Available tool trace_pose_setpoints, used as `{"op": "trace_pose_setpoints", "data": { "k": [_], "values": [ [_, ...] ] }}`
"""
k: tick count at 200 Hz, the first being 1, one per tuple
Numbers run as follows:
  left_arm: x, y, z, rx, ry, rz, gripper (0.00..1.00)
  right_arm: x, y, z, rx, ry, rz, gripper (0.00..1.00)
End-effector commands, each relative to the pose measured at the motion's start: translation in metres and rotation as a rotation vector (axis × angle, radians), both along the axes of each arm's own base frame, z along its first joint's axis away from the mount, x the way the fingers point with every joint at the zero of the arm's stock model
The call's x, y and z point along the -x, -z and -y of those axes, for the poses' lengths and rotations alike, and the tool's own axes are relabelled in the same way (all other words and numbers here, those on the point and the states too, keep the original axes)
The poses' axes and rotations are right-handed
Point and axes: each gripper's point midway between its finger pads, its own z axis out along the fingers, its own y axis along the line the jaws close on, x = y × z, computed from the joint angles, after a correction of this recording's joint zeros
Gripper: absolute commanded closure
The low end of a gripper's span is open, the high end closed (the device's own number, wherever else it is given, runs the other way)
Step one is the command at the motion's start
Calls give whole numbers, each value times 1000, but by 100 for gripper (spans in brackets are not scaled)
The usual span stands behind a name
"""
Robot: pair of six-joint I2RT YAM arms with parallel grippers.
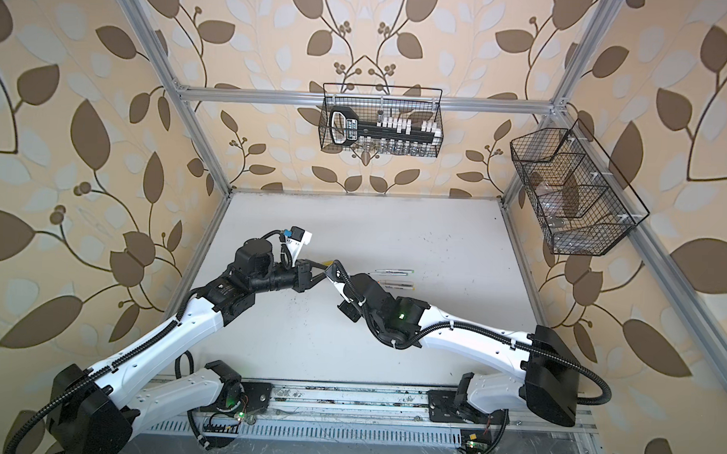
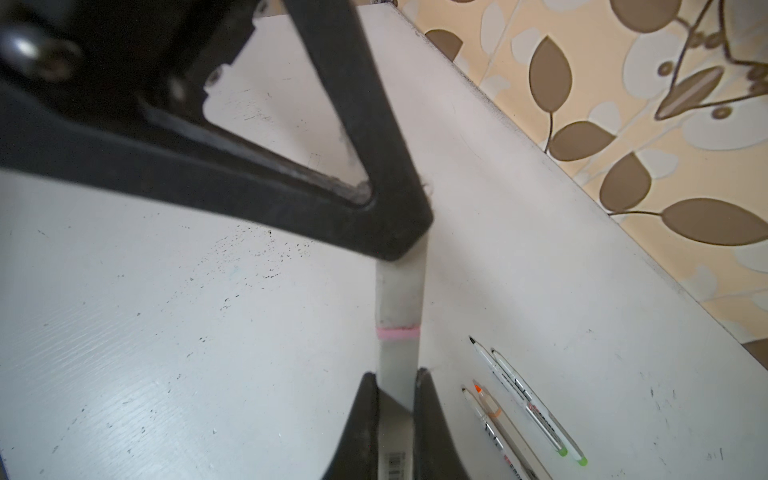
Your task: Insert the pens into the pen caps
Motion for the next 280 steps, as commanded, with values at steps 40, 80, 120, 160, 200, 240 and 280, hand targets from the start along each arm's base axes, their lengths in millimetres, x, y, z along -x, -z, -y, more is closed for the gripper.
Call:
{"op": "trace_pose_setpoints", "data": {
  "k": [40,80,120,160,200,240,280],
  "values": [
    [58,56,33,-68,218,-235,100,13,-141,-48,-446,-184,244,95],
    [57,71,18,-184,162,-254,100,14,-140,-47,-412,-193,255,95],
    [56,67,30,-121,195,-266,100,19,-143,-49,-421,-218,253,95],
    [52,57,24,-134,164,-218,100,18,-128,-52,-345,-220,212,95],
    [45,41,17,-131,103,-164,100,17,-112,-51,-306,-230,141,95],
    [27,17,-13,-108,-62,-98,66,6,-88,-33,-245,-243,-8,95],
    [29,-5,-43,-93,-134,-50,21,6,-82,-11,-235,-287,-106,94]
  ]
}}
